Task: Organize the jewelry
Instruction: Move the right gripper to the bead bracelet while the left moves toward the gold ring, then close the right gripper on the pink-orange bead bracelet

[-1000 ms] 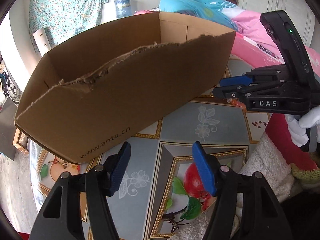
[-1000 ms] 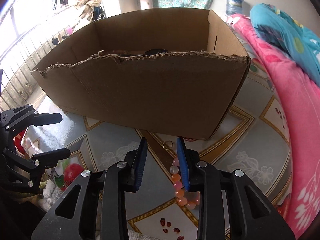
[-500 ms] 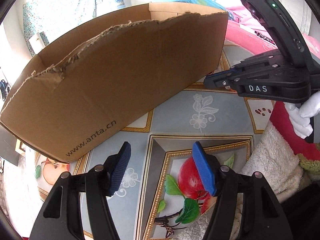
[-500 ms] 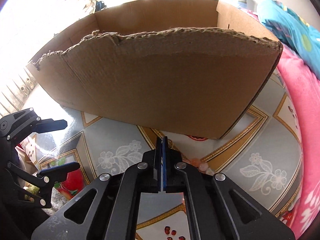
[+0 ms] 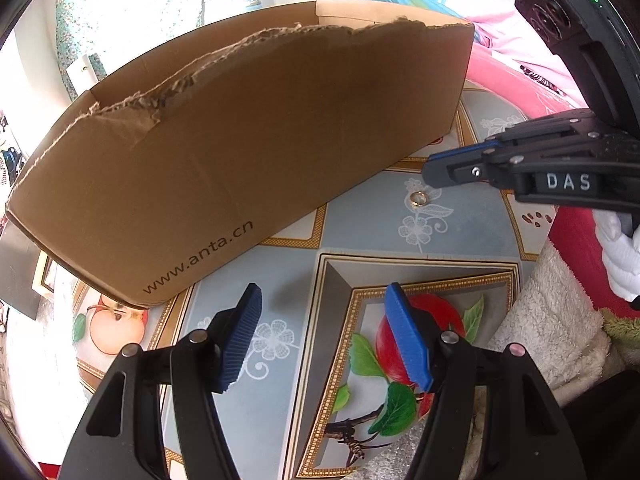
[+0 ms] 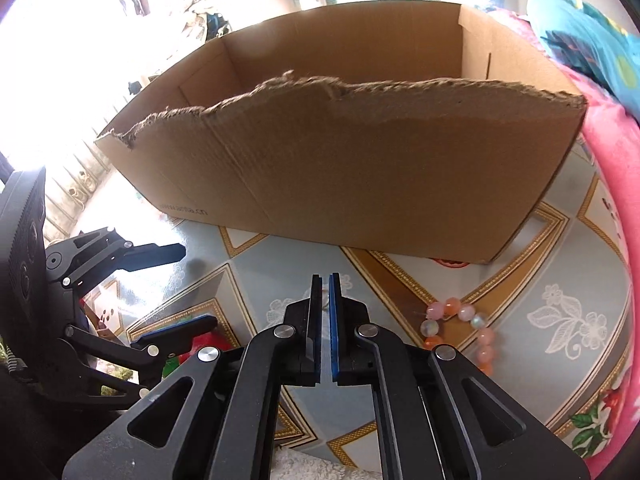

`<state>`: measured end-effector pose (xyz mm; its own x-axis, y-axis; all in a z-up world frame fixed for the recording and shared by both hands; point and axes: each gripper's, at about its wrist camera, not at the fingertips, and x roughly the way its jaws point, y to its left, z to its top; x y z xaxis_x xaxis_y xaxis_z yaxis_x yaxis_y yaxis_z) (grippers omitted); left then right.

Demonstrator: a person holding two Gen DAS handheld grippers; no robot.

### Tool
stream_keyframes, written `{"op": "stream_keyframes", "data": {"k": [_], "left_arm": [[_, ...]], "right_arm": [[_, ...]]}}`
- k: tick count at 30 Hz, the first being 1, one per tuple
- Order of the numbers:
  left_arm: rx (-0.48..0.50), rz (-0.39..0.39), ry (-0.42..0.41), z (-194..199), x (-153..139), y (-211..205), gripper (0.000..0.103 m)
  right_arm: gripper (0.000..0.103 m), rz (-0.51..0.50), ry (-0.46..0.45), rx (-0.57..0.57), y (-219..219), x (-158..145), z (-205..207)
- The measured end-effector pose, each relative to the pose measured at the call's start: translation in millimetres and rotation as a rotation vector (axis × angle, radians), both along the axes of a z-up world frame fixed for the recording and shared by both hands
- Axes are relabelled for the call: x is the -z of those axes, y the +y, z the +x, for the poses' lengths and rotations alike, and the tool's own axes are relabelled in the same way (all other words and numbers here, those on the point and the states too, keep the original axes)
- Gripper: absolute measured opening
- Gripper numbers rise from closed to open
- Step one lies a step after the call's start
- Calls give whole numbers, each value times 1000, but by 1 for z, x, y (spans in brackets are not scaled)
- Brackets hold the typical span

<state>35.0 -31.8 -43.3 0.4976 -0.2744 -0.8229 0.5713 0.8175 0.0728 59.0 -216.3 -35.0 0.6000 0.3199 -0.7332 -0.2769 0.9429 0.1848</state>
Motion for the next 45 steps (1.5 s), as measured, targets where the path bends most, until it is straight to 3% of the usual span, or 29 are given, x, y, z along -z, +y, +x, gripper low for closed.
{"op": "stream_keyframes", "data": {"k": [6, 19, 25, 27, 28, 33, 37, 45], "left_arm": [[-2, -7, -3, 1, 2, 4, 62], [-5, -3, 0, 2, 2, 3, 62], [-2, 5, -2, 3, 3, -1, 62], [0, 8, -1, 4, 3, -3, 62], [1, 10, -1, 4, 3, -4, 62], [5, 21, -2, 6, 2, -9, 62], [1, 35, -5, 5, 1, -12, 62], [-29, 65, 31, 12, 0, -26, 62]], "right_arm": [[5, 67, 37, 53, -23, -6, 1], [3, 95, 67, -50, 9, 4, 5], [8, 38, 8, 42, -22, -17, -15], [22, 2, -7, 88, -36, -23, -23], [24, -10, -10, 106, -42, -24, -27], [26, -65, 21, 151, -67, -13, -31], [28, -34, 41, 140, -46, 7, -15], [28, 51, 39, 62, -37, 5, 2]]}}
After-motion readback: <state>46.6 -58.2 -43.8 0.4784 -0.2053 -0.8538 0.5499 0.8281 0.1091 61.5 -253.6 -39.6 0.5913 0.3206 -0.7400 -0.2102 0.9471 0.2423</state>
